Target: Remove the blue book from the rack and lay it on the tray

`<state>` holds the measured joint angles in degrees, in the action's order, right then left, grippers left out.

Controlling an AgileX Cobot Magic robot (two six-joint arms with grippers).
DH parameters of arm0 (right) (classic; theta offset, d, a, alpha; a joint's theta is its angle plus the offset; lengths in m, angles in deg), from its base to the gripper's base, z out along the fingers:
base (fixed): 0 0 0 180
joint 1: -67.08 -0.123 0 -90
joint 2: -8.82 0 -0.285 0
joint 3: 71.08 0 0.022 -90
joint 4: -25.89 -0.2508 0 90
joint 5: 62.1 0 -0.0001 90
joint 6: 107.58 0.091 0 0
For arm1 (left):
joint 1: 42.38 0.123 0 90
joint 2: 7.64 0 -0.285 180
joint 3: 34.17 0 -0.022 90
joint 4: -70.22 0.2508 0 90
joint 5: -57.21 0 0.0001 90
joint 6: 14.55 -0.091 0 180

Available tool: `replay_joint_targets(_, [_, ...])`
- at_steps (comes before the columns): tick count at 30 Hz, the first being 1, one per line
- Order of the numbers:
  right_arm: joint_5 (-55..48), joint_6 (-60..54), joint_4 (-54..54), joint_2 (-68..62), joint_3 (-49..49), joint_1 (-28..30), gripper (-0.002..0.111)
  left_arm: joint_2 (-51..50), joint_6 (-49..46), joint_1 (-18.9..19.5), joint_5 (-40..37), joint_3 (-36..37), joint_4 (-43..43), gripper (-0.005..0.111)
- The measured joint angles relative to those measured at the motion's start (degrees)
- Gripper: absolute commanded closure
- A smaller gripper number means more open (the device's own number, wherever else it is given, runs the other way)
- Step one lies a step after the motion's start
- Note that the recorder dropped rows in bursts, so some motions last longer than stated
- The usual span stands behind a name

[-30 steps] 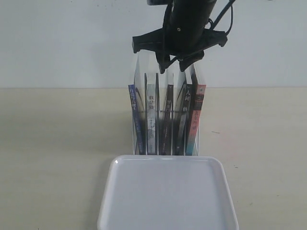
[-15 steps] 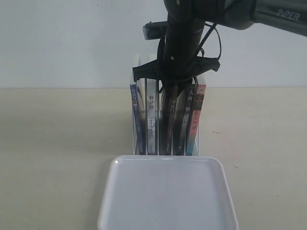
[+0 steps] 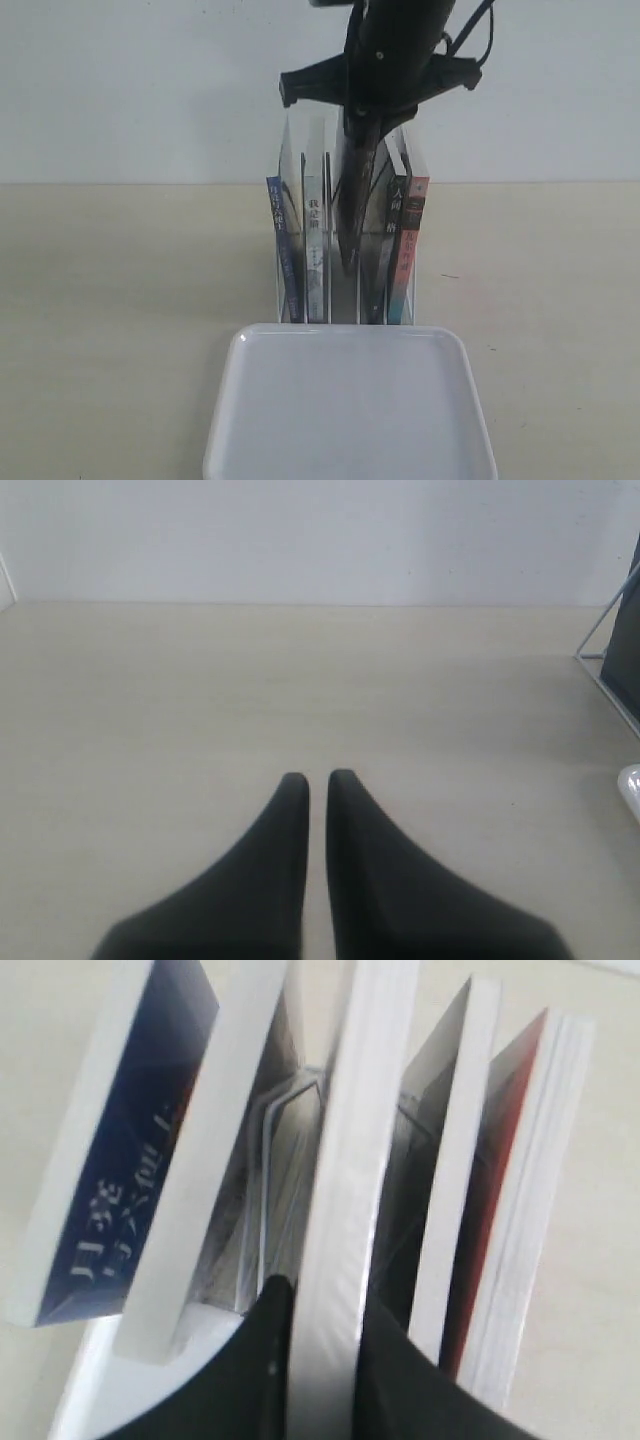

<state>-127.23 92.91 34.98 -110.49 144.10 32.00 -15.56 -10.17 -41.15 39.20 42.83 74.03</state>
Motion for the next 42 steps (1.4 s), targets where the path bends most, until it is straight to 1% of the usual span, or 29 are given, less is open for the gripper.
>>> replay_joint_targets(6, [1.43,-0.11,0.49,3.06,0.0,0.11,0.108,0.0,0.0,0.0,0.0,0.0,0.0,0.101])
replay_joint_targets(29, [0.64,-0.26,0.38,3.06,0.0,0.11,0.108,0.0,0.0,0.0,0.0,0.0,0.0,0.101])
replay_joint_targets(42, [3.36,-0.36,0.49,2.8,0.0,0.11,0.108,0.0,0.0,0.0,0.0,0.0,0.0,0.101])
